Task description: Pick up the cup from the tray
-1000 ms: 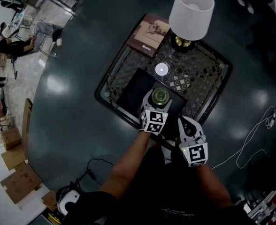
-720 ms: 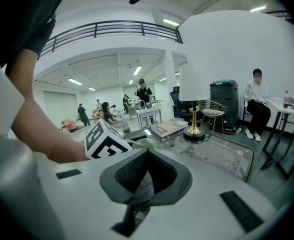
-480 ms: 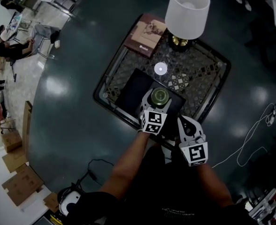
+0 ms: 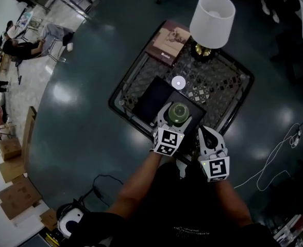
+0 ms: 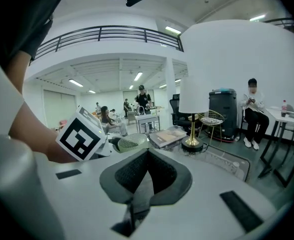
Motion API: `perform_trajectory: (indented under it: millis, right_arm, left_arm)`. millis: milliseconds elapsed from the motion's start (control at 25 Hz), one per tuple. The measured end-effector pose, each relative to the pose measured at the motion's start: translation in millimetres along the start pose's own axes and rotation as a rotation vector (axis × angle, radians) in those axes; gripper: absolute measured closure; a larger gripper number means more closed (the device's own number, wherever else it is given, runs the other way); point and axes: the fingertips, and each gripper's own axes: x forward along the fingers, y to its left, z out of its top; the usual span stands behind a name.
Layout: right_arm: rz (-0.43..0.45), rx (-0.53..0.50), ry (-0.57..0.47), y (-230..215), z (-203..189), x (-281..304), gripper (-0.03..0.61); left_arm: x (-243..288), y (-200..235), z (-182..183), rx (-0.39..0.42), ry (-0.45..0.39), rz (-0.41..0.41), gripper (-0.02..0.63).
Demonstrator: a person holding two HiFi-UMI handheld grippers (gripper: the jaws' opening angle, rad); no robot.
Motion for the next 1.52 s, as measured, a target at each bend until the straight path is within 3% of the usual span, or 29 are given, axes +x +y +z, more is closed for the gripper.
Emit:
perform_trajectory:
  millis: [240,680,1520]
  right_arm:
    - [0.003,-0.037,-0.117,7,44,-8,0.571]
    - [0.022,-0.073,-0.272,31,121,-27,0.57]
    - [0.076,-0.139,-0.289,45,125,-15,0.571]
  left_arm:
    - [-47,-9,33,-0.011,-0.094,-0.026,0.236]
    - [-126,-7,93,-0.032,-0.24,0.008,0.236]
    - [-152,19,89,-0.02,-0.251,0.135,0.235]
